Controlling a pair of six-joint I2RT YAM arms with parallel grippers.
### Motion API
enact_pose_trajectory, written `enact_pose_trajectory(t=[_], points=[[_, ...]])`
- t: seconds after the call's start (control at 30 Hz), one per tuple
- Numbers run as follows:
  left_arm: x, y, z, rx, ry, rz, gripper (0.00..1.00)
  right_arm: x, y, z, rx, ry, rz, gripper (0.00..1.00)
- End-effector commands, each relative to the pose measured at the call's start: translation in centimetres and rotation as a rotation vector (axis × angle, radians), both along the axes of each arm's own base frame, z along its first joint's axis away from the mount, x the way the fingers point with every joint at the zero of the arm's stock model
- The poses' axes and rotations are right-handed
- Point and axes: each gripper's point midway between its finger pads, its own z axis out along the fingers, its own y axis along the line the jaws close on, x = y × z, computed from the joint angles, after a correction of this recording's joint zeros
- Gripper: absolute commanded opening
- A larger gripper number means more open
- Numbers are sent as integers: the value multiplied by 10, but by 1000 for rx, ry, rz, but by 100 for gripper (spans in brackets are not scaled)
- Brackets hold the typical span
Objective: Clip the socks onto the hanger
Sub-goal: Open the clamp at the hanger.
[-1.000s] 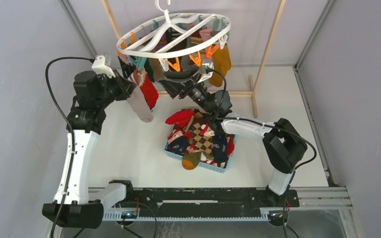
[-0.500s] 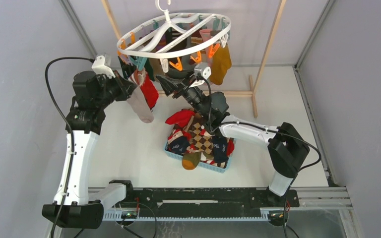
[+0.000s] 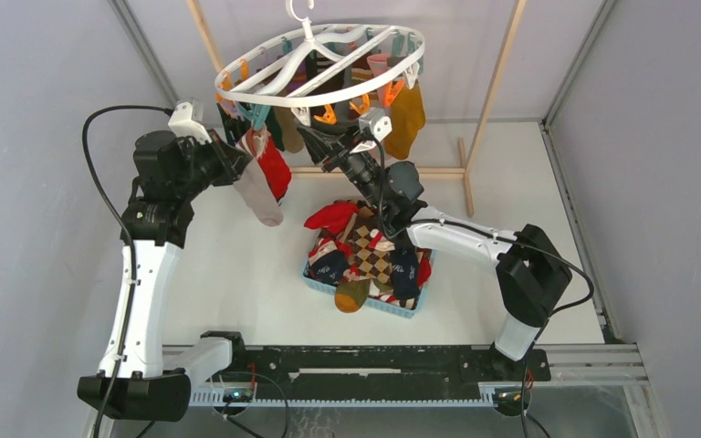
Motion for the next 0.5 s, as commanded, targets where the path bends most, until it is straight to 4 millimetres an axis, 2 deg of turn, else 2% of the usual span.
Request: enact_pose_trajectory(t=[0.0,0.27,0.47], points=[[-8,1,43,-20,-100,0,0,-20,-13,49,46,-101,11,35],[-10,1,44,-20,-103,-3,1,-29,-6,54,22,-126,41,27],[-10,0,44,-20,-103,-4,1,-28,-7,59,37,-126,30,37]])
